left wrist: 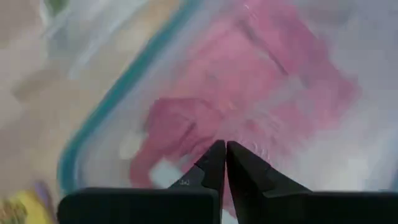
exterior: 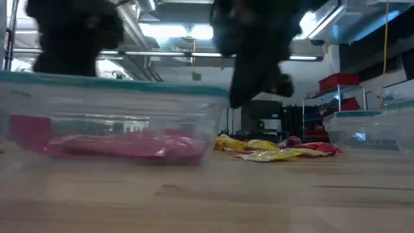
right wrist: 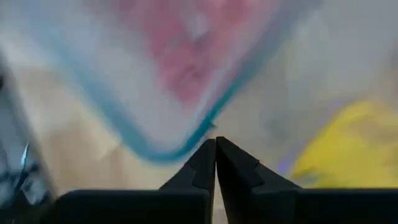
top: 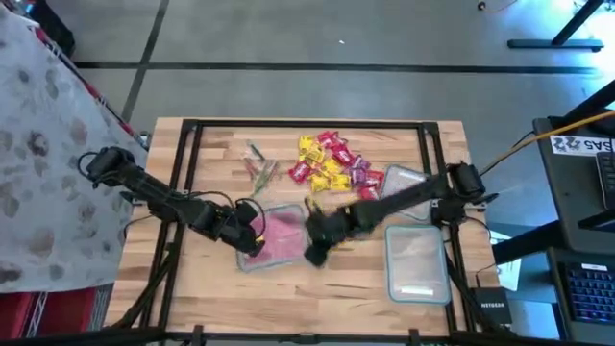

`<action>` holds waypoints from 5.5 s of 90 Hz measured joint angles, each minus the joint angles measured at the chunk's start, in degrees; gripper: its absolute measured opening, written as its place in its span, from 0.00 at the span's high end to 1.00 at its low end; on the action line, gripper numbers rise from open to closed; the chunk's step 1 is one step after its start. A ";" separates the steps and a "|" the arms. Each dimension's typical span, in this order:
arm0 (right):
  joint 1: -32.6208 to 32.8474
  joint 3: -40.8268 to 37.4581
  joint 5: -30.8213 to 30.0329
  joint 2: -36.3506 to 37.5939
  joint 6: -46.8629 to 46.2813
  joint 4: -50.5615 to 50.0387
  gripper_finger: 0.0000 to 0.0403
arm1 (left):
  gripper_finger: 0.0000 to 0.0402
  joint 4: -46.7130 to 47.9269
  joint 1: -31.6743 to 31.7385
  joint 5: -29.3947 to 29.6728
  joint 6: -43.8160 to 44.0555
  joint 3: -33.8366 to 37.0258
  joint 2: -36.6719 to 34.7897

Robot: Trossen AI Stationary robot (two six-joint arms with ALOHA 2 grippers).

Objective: Sort candy
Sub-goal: Close the rectangular transparent bin

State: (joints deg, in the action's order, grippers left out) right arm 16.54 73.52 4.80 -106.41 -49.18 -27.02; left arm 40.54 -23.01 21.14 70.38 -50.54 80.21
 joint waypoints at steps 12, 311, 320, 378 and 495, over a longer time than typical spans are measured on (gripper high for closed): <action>4.37 -0.02 -0.81 1.26 -2.11 -4.82 1.00 | 1.00 1.57 0.35 0.69 -0.95 -1.34 -2.28; -1.96 2.86 -11.28 5.25 -4.46 1.06 1.00 | 1.00 -13.89 2.76 -13.34 -5.19 -2.54 5.88; -4.99 2.67 -9.55 2.52 -2.79 0.63 1.00 | 1.00 -15.32 2.27 -13.02 -4.39 -1.98 7.31; -6.32 2.29 -5.93 1.32 -2.34 -7.51 1.00 | 1.00 -26.72 2.76 -12.63 -4.27 2.27 12.54; -3.70 -0.26 0.46 -3.33 -1.48 7.33 1.00 | 1.00 -26.54 2.82 -13.73 -6.57 2.33 12.76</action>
State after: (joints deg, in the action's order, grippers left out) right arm 12.84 73.26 5.26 -109.73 -50.65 -19.69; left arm 14.00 -20.18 7.42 63.81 -48.21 92.97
